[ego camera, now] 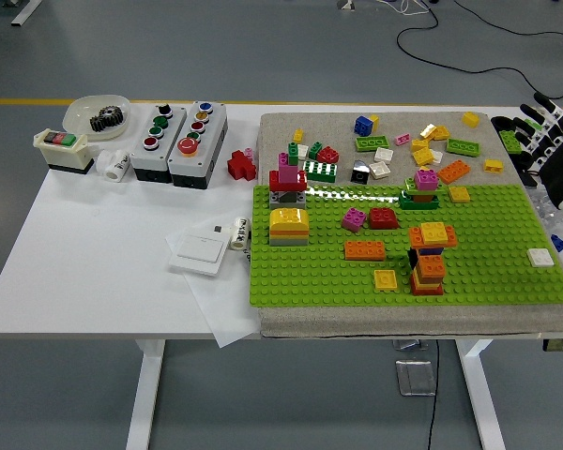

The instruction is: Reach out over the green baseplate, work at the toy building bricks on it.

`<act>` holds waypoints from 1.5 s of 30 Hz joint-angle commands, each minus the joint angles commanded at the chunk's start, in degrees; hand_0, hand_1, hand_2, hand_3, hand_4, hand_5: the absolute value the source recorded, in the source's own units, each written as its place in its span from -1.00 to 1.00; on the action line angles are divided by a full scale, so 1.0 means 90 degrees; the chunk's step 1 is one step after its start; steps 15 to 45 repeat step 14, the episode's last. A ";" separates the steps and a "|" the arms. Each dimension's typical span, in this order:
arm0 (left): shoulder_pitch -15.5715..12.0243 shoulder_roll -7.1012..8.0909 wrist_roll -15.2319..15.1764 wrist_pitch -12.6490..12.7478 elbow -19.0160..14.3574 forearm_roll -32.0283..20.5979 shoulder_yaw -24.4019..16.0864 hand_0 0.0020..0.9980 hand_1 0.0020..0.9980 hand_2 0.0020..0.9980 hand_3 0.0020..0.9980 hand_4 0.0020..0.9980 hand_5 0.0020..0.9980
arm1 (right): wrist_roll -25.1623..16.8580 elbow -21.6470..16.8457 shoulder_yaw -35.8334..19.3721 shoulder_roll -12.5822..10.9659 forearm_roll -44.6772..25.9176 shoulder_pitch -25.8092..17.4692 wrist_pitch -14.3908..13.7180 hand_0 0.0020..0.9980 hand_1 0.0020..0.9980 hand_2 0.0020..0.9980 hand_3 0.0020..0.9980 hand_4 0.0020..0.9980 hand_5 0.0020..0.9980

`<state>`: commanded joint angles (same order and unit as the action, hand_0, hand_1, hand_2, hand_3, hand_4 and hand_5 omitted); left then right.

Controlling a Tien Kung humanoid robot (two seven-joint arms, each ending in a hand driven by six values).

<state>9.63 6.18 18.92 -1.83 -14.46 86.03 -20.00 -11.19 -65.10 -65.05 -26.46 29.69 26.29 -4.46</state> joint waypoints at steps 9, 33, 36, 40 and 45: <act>0.0017 0.0011 0.0022 -0.0005 -0.0006 0.0062 -0.0025 0.11 0.27 0.37 0.22 0.30 0.46 | -0.0086 -0.0055 0.0044 -0.0025 -0.0070 0.0052 0.0009 0.90 0.71 0.74 0.77 1.00 0.98; 0.0014 0.0009 0.0018 -0.0021 -0.0004 0.0070 -0.0029 0.11 0.27 0.37 0.22 0.30 0.46 | -0.0123 -0.0048 0.0048 -0.0025 -0.0132 0.0060 0.0003 0.90 0.71 0.74 0.77 1.00 0.98; 0.0014 0.0009 0.0018 -0.0021 -0.0004 0.0070 -0.0029 0.11 0.27 0.37 0.22 0.30 0.46 | -0.0123 -0.0048 0.0048 -0.0025 -0.0132 0.0060 0.0003 0.90 0.71 0.74 0.77 1.00 0.98; 0.0014 0.0009 0.0018 -0.0021 -0.0004 0.0070 -0.0029 0.11 0.27 0.37 0.22 0.30 0.46 | -0.0123 -0.0048 0.0048 -0.0025 -0.0132 0.0060 0.0003 0.90 0.71 0.74 0.77 1.00 0.98; 0.0014 0.0009 0.0018 -0.0021 -0.0004 0.0070 -0.0029 0.11 0.27 0.37 0.22 0.30 0.46 | -0.0123 -0.0048 0.0048 -0.0025 -0.0132 0.0060 0.0003 0.90 0.71 0.74 0.77 1.00 0.98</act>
